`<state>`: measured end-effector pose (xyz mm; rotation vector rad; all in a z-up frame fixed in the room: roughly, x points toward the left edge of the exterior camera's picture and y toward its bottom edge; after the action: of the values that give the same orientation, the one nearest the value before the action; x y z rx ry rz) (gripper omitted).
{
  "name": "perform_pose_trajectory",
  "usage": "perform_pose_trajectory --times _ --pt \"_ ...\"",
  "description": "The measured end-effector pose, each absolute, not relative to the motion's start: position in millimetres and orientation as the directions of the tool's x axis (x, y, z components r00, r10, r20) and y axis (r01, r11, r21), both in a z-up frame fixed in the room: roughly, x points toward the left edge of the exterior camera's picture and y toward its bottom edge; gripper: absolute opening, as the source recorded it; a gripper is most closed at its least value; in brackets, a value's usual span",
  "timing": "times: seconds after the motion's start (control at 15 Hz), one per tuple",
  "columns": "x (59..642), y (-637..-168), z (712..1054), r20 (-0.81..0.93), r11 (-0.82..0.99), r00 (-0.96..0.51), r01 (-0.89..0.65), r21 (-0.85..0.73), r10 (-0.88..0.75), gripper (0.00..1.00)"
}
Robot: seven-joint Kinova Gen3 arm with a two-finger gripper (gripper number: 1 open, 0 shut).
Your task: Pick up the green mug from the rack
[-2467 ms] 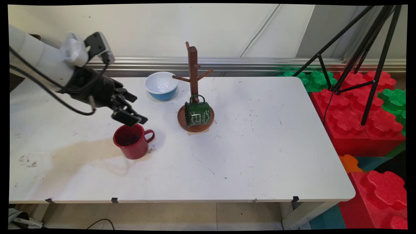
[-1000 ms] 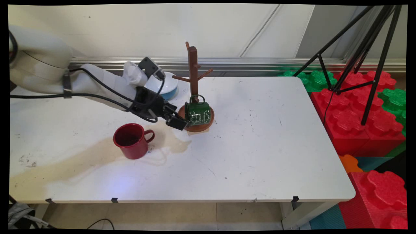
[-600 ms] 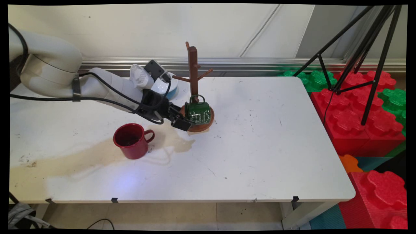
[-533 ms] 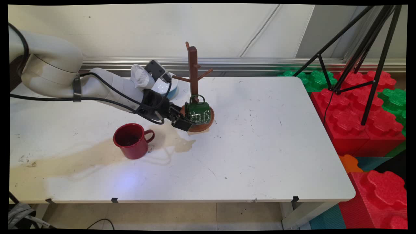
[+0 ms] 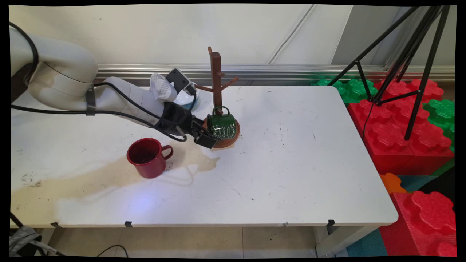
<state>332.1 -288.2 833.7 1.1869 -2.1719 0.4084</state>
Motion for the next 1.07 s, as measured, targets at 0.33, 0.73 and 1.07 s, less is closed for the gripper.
perform_pose_trajectory --times 0.33,0.73,1.07 --pt "324.2 -290.7 831.4 0.654 0.543 -0.403 -0.84 0.013 -0.639 1.0" --pt "314.9 -296.1 824.2 0.657 0.538 -0.405 -0.843 0.002 -0.636 1.0" --pt "308.5 -298.2 822.3 0.652 0.546 -0.422 -0.837 -0.014 -0.63 1.0"
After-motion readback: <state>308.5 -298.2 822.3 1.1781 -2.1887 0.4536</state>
